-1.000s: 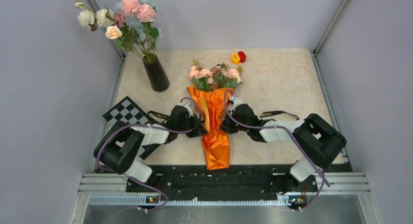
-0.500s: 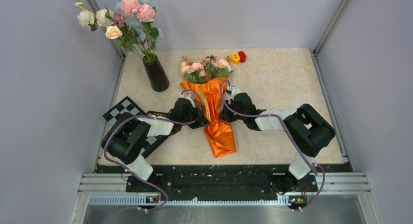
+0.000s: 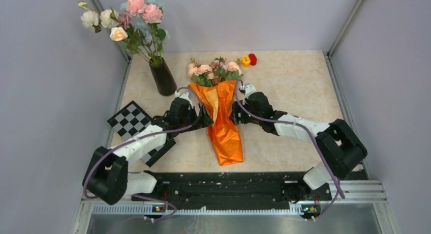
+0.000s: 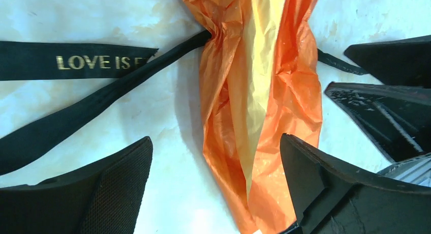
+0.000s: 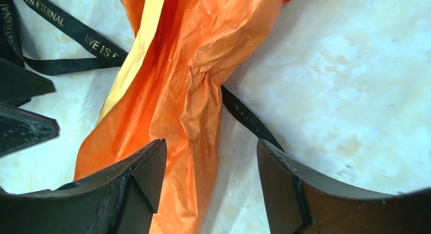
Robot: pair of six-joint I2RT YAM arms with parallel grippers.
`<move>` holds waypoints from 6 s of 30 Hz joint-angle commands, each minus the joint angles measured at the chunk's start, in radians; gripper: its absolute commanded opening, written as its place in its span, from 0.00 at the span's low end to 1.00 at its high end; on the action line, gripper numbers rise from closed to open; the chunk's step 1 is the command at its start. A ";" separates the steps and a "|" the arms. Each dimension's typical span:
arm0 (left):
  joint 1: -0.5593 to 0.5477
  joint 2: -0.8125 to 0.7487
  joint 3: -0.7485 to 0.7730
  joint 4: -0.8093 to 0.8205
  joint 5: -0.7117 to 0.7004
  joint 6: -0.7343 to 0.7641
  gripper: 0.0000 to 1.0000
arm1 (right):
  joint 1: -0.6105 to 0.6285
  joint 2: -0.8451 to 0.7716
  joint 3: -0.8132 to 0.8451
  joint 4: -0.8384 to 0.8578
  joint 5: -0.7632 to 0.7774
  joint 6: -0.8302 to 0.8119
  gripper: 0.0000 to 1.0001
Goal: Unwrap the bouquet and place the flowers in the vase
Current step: Move the fake flower to the center of the board, then unfold the wrapping paper at the center of the board.
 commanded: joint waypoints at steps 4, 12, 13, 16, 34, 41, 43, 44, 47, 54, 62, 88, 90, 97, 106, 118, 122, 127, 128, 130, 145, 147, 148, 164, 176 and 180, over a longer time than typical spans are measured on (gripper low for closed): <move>0.064 -0.139 0.173 -0.373 0.013 0.172 0.99 | -0.007 -0.176 0.086 -0.161 0.074 -0.007 0.67; 0.284 -0.143 0.507 -0.633 0.053 0.391 0.99 | 0.064 -0.195 0.081 -0.079 -0.067 0.213 0.61; 0.288 -0.153 0.533 -0.634 -0.004 0.407 0.99 | 0.081 -0.179 0.084 -0.065 -0.062 0.227 0.60; 0.297 -0.191 0.507 -0.592 -0.068 0.425 0.99 | 0.126 -0.115 0.104 -0.045 -0.035 0.261 0.58; 0.335 -0.227 0.323 -0.438 0.011 0.381 0.99 | 0.161 0.167 0.285 -0.072 -0.018 0.321 0.44; 0.338 -0.256 0.320 -0.455 -0.064 0.402 0.99 | 0.160 0.214 0.309 -0.091 -0.001 0.336 0.40; 0.339 -0.258 0.320 -0.458 -0.071 0.404 0.99 | 0.161 0.221 0.310 -0.088 -0.001 0.341 0.37; 0.339 -0.258 0.319 -0.459 -0.072 0.406 0.99 | 0.160 0.223 0.308 -0.083 -0.003 0.343 0.35; 0.339 -0.258 0.320 -0.462 -0.074 0.407 0.99 | 0.160 0.225 0.306 -0.065 -0.009 0.350 0.28; 0.340 -0.259 0.320 -0.468 -0.075 0.420 0.99 | 0.160 0.173 0.292 -0.058 0.019 0.349 0.00; 0.341 -0.250 0.308 -0.452 -0.044 0.421 0.99 | 0.148 0.036 0.245 -0.138 0.131 0.277 0.00; 0.287 -0.211 0.198 -0.221 0.217 0.233 0.99 | -0.024 -0.155 0.029 -0.247 0.332 0.186 0.00; 0.230 -0.202 0.138 -0.099 0.212 0.139 0.99 | -0.024 -0.161 0.020 -0.236 0.337 0.190 0.00; 0.035 0.012 0.089 0.203 0.147 -0.011 0.97 | -0.027 -0.183 -0.004 -0.218 0.334 0.192 0.00; -0.030 0.232 0.192 0.159 -0.005 0.069 0.72 | -0.031 -0.197 -0.041 -0.178 0.344 0.203 0.00; -0.048 0.383 0.238 0.189 -0.024 0.060 0.42 | -0.054 -0.201 -0.059 -0.172 0.364 0.192 0.00; -0.052 0.399 0.246 0.152 -0.070 0.058 0.16 | -0.092 -0.208 -0.088 -0.172 0.373 0.204 0.00; -0.052 0.377 0.208 0.136 -0.114 0.043 0.00 | -0.167 -0.207 -0.148 -0.134 0.367 0.230 0.00; -0.051 0.373 0.201 0.139 -0.115 0.040 0.00 | -0.185 -0.203 -0.158 -0.130 0.363 0.242 0.00; -0.051 0.372 0.191 0.144 -0.115 0.035 0.00 | -0.223 -0.191 -0.177 -0.125 0.359 0.266 0.00; -0.052 0.358 0.170 0.153 -0.149 0.011 0.00 | -0.307 -0.218 -0.244 -0.162 0.510 0.382 0.00; -0.051 0.358 0.167 0.151 -0.150 0.011 0.00 | -0.319 -0.223 -0.256 -0.162 0.507 0.396 0.00; -0.052 0.359 0.167 0.151 -0.151 0.011 0.00 | -0.325 -0.223 -0.258 -0.162 0.505 0.400 0.00; -0.049 0.324 0.151 0.121 -0.100 0.009 0.00 | -0.438 -0.355 -0.150 -0.221 0.340 0.184 0.69; -0.039 0.334 0.184 0.074 -0.074 0.021 0.00 | -0.708 -0.073 0.071 -0.127 -0.194 0.059 0.76; -0.037 0.343 0.192 0.074 -0.058 0.014 0.00 | -0.708 0.045 0.137 -0.162 -0.171 0.029 0.74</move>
